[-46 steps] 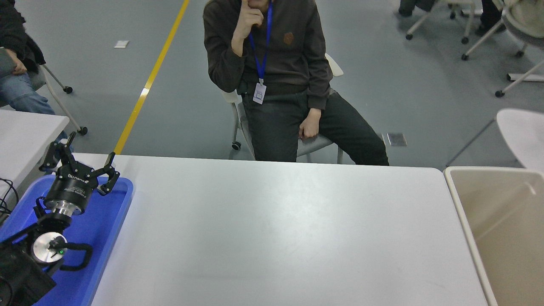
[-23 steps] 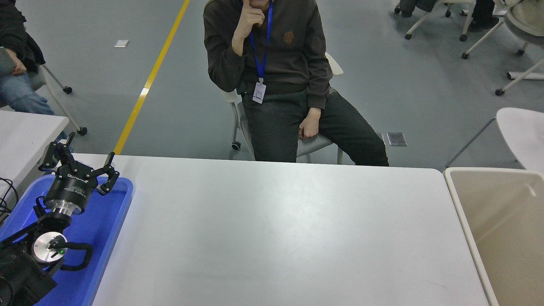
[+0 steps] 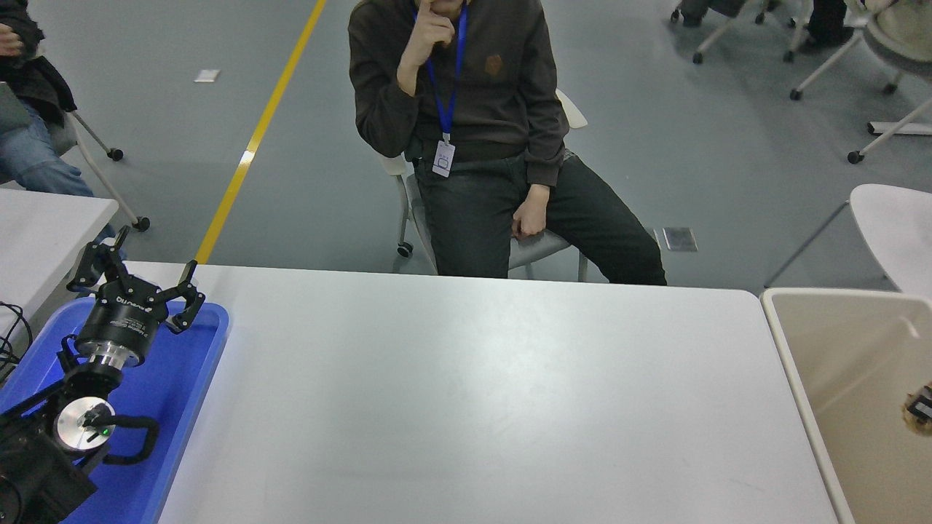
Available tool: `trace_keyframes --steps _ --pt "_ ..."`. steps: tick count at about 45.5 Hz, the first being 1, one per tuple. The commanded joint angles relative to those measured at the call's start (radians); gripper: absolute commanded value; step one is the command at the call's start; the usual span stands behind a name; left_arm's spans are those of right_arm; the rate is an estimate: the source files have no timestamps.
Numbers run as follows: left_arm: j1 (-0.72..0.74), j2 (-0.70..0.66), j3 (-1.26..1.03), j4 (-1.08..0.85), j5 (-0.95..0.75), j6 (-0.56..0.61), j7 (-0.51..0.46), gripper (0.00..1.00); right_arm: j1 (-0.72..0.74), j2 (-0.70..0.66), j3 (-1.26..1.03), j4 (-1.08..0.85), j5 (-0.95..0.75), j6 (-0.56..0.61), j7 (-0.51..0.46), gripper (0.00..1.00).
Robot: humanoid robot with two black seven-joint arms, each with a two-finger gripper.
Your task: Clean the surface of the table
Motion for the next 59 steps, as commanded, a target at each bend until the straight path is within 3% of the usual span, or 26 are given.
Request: trace_keyframes --steps 1,13,14,17,20,22,59 --pt "0.000 0.000 0.000 0.000 0.000 0.000 0.000 1.00 -0.008 0.121 0.000 -0.195 0.041 0.036 -0.019 0.00" --pt "0.000 0.000 0.000 0.000 0.000 0.000 0.000 1.00 -0.008 0.120 -0.006 -0.195 0.083 0.037 -0.033 0.00" --pt "0.000 0.000 0.000 0.000 0.000 0.000 0.000 1.00 -0.009 0.120 -0.014 -0.195 0.083 0.037 -0.033 0.04" --pt "0.000 0.000 0.000 0.000 0.000 0.000 0.000 1.00 -0.009 0.115 -0.020 -0.195 0.081 0.039 -0.031 0.34" --pt "0.000 0.000 0.000 0.000 0.000 0.000 0.000 1.00 -0.006 0.112 -0.020 -0.196 0.083 0.039 -0.030 0.80" --pt "0.000 0.000 0.000 0.000 0.000 0.000 0.000 1.00 -0.005 0.112 -0.020 -0.196 0.086 0.039 -0.030 1.00" --pt "0.000 0.000 0.000 0.000 0.000 0.000 0.000 1.00 -0.006 0.110 -0.006 -0.201 0.133 0.031 -0.030 1.00"
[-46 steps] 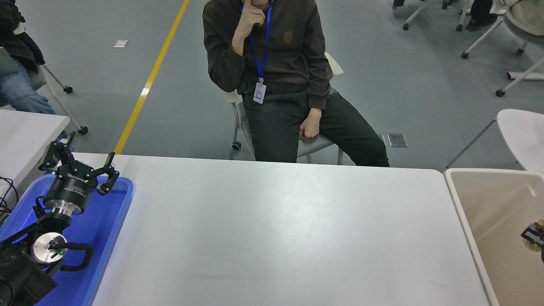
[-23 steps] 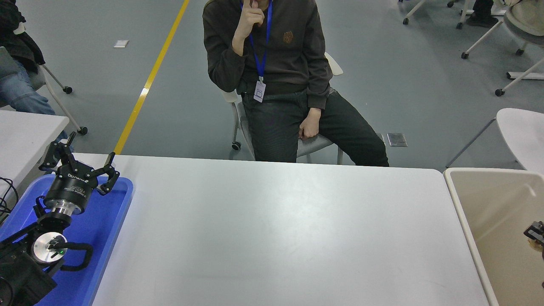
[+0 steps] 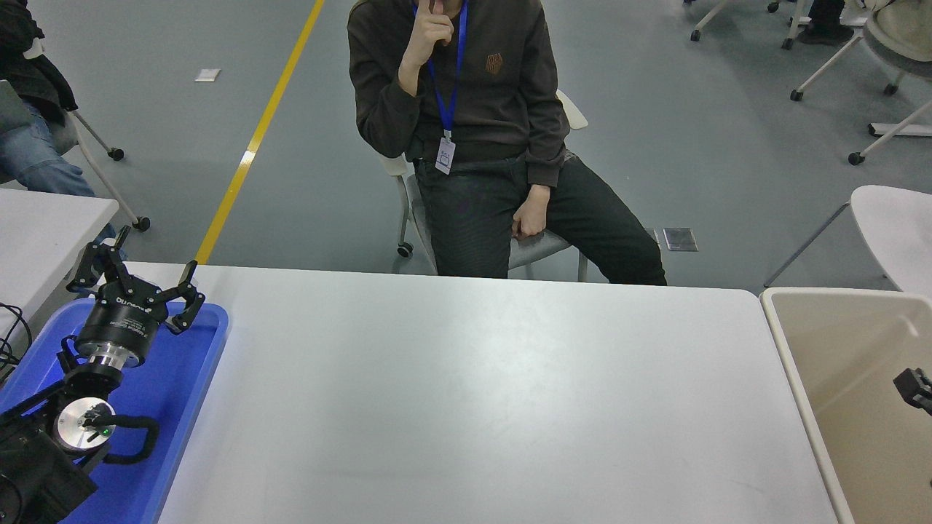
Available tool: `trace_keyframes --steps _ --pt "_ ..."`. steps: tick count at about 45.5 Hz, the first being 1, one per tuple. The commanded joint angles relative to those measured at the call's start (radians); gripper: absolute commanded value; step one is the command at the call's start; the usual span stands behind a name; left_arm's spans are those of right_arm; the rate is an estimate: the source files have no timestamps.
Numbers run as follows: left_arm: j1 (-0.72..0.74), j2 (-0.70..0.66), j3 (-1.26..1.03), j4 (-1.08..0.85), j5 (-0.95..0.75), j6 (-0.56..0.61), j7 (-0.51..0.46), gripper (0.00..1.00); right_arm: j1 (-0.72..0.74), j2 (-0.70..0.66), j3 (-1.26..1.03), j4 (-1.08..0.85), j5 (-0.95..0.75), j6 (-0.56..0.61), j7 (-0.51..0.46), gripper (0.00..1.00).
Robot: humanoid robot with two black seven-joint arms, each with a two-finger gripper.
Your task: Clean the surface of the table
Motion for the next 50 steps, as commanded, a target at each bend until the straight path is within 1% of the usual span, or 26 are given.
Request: trace_keyframes --steps 1,7,16,21,25,30,31,32,36,43,50 --pt "0.000 0.000 0.000 0.002 0.000 0.000 0.000 1.00 -0.002 0.000 0.006 -0.004 0.014 -0.004 0.001 1.00" --pt "0.000 0.000 0.000 0.000 0.000 0.000 0.000 1.00 0.000 0.004 0.023 -0.039 0.100 -0.003 0.003 0.99" --pt "0.000 0.000 0.000 0.000 0.000 0.000 0.000 1.00 0.039 0.003 0.029 -0.038 0.271 0.002 0.007 0.98" --pt "0.000 0.000 0.000 0.000 0.000 0.000 0.000 1.00 0.061 -0.003 0.092 -0.030 0.342 0.031 0.007 0.98" --pt "0.000 0.000 0.000 0.000 0.000 0.000 0.000 1.00 0.079 -0.019 0.244 -0.015 0.350 0.104 0.007 0.98" --pt "0.000 0.000 0.000 0.000 0.000 0.000 0.000 1.00 0.104 -0.045 0.529 -0.001 0.350 0.193 0.007 0.98" --pt "0.000 0.000 0.000 0.000 0.000 0.000 0.000 1.00 0.108 -0.055 0.633 0.009 0.350 0.222 0.006 0.99" --pt "0.000 0.000 0.000 0.000 0.000 0.000 0.000 1.00 0.110 -0.062 0.667 0.022 0.348 0.233 0.004 0.99" --pt "0.000 0.000 0.000 0.000 0.000 0.000 0.000 1.00 0.110 -0.106 0.764 0.137 0.348 0.259 0.000 1.00" --pt "0.000 0.000 0.000 0.000 0.000 0.000 0.000 1.00 0.069 -0.183 0.911 0.377 0.350 0.259 0.000 1.00" --pt "0.000 0.000 0.000 0.000 0.000 0.000 0.000 1.00 0.010 -0.195 1.101 0.503 0.348 0.261 0.007 1.00"
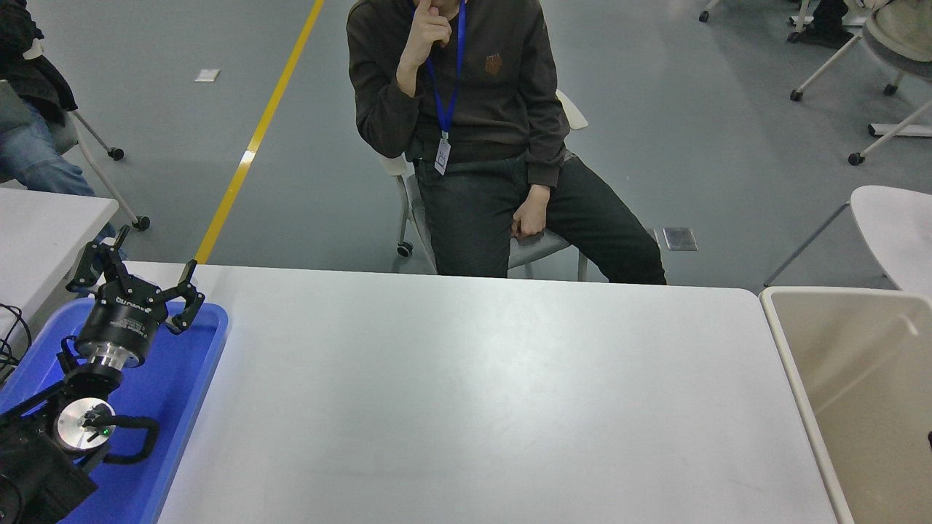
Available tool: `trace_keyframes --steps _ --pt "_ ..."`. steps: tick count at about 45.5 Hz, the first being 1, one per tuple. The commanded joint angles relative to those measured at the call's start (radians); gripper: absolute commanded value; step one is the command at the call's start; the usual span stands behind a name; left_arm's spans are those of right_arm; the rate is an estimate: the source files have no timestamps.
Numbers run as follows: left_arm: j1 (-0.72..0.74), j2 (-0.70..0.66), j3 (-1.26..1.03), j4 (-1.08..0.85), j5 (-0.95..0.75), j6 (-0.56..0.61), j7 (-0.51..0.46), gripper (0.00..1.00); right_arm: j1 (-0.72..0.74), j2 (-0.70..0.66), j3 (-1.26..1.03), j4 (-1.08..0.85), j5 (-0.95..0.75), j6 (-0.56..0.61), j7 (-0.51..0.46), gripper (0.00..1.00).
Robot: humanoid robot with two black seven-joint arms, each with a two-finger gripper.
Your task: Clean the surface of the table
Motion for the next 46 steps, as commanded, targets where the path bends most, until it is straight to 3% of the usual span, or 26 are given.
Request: trace_keyframes --steps 1,19,34,46 --pt "0.000 0.000 0.000 0.000 0.000 0.000 0.000 1.00 -0.064 -0.048 0.318 0.228 0.007 0.028 0.006 1.00" --pt "0.000 0.000 0.000 0.000 0.000 0.000 0.000 1.00 -0.179 0.013 0.473 0.458 -0.005 0.056 0.007 1.00" --pt "0.000 0.000 0.000 0.000 0.000 0.000 0.000 1.00 -0.268 0.142 0.567 0.518 -0.088 0.246 0.015 1.00" --pt "0.000 0.000 0.000 0.000 0.000 0.000 0.000 1.00 -0.262 0.269 0.566 0.512 -0.344 0.244 0.223 1.00"
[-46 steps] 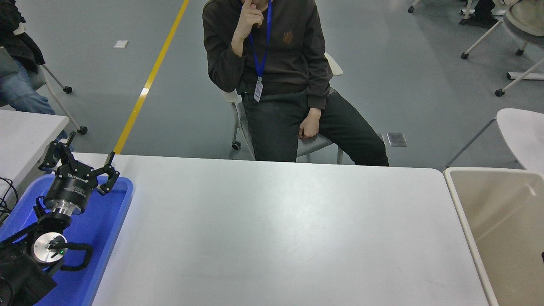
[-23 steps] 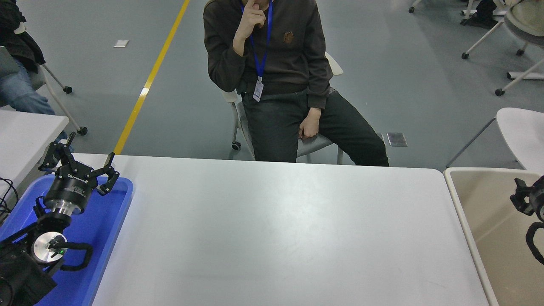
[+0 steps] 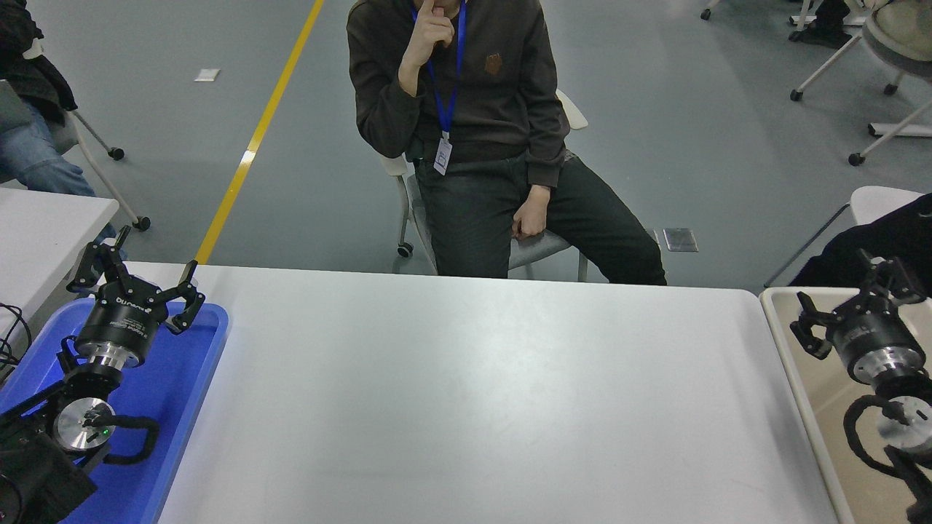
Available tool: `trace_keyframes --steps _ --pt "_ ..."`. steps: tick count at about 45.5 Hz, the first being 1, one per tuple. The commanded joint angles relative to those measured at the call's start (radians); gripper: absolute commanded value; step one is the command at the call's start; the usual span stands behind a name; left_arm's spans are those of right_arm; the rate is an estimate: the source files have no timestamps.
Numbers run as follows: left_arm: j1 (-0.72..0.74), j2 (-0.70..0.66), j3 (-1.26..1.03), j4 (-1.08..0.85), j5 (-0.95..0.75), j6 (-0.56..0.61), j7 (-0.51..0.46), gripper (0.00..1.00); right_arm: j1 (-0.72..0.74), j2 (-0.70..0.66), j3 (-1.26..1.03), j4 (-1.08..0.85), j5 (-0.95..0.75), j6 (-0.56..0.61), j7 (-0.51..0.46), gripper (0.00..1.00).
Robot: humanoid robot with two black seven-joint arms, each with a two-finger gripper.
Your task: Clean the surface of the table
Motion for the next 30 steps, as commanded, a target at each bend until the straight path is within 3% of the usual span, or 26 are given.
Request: trace_keyframes --steps 1,30 --pt "0.000 0.000 0.000 0.000 0.000 0.000 0.000 1.00 -0.006 0.122 0.017 0.008 -0.181 0.021 0.140 1.00" --pt "0.000 0.000 0.000 0.000 0.000 0.000 0.000 1.00 0.041 0.179 -0.001 -0.003 -0.187 -0.011 0.166 1.00"
